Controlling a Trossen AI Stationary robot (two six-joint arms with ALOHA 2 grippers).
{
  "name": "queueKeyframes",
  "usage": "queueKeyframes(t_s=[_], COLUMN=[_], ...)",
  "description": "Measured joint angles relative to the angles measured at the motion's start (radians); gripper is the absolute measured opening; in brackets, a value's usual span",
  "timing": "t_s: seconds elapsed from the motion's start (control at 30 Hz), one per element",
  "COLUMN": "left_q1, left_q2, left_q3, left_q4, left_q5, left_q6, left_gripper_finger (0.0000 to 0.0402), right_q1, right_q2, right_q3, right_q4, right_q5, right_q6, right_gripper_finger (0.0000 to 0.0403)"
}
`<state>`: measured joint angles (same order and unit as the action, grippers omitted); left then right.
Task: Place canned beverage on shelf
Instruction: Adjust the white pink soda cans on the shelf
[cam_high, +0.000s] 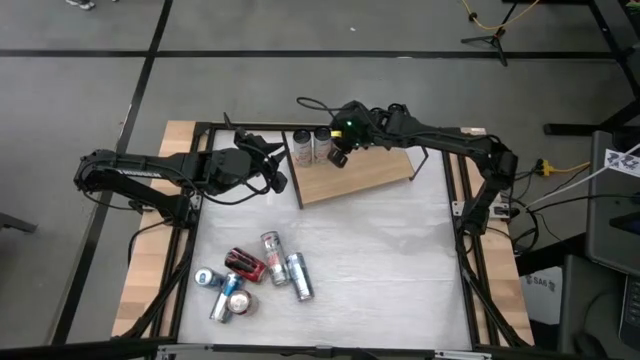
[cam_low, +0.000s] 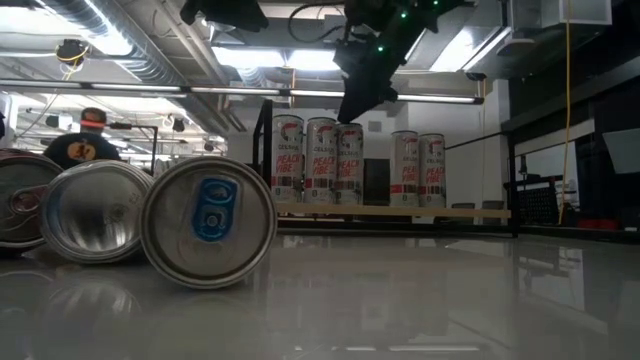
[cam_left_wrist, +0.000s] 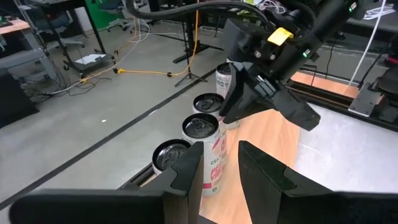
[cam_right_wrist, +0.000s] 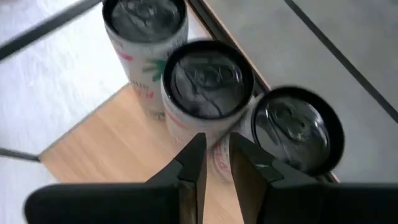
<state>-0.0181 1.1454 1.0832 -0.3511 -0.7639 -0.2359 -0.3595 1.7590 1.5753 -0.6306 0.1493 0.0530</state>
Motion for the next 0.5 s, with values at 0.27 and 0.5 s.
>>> queueKeyframes(t_s=[0.27, 0.5], left_q1=[0.0, 0.0], left_q2=[0.0, 0.0], left_q3=[0.0, 0.0], left_q4=[0.0, 0.0], left_q5=[0.0, 0.0], left_q6=[0.001, 0.001], left_gripper_finger=[0.0092, 0.0092], right_q1=[0.0, 0.0], right_q2=[0.009, 0.009], right_q3=[0.0, 0.0], right_q4=[0.061, 0.086], right_q5=[-0.006, -0.008], right_q6=[0.001, 0.001], right_gripper_finger=[0.0066, 0.0066])
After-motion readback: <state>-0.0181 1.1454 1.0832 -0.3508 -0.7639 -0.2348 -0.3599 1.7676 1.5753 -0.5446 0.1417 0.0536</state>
